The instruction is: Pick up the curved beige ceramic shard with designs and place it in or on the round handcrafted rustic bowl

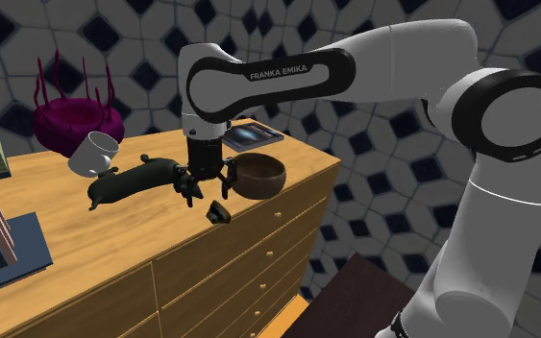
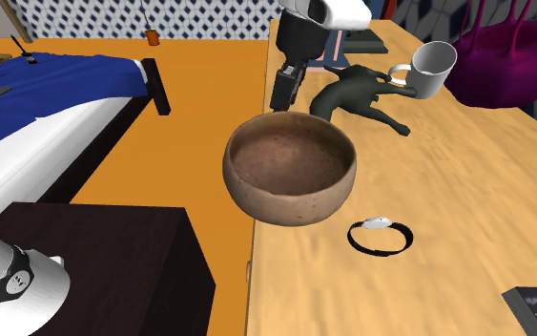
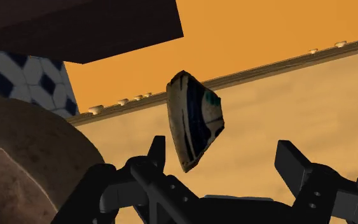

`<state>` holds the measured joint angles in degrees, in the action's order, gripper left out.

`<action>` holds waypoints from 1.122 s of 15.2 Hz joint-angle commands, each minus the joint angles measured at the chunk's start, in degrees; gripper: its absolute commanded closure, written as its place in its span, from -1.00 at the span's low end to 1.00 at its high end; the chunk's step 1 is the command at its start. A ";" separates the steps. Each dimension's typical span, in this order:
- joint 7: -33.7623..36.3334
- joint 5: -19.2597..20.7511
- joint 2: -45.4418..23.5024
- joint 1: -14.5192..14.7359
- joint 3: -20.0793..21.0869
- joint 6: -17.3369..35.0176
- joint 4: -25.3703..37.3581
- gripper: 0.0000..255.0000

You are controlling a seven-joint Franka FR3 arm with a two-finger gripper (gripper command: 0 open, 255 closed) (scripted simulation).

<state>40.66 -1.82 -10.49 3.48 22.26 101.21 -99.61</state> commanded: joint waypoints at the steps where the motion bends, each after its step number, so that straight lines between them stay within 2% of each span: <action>1: 0.28 0.23 -5.02 -0.03 -0.40 -9.66 6.89 -1.00; 8: -0.03 -0.16 -4.05 0.03 -0.56 -4.39 0.71 -1.00; 15: -0.07 -0.22 -4.02 0.28 -0.83 -4.39 0.71 -1.00; 16: -0.07 -0.22 -4.02 0.28 -0.83 -4.38 0.70 1.00; 17: -0.10 -0.23 -3.99 0.26 -0.84 -4.37 0.66 1.00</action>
<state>40.58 -2.33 -14.28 3.85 21.58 97.11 -98.70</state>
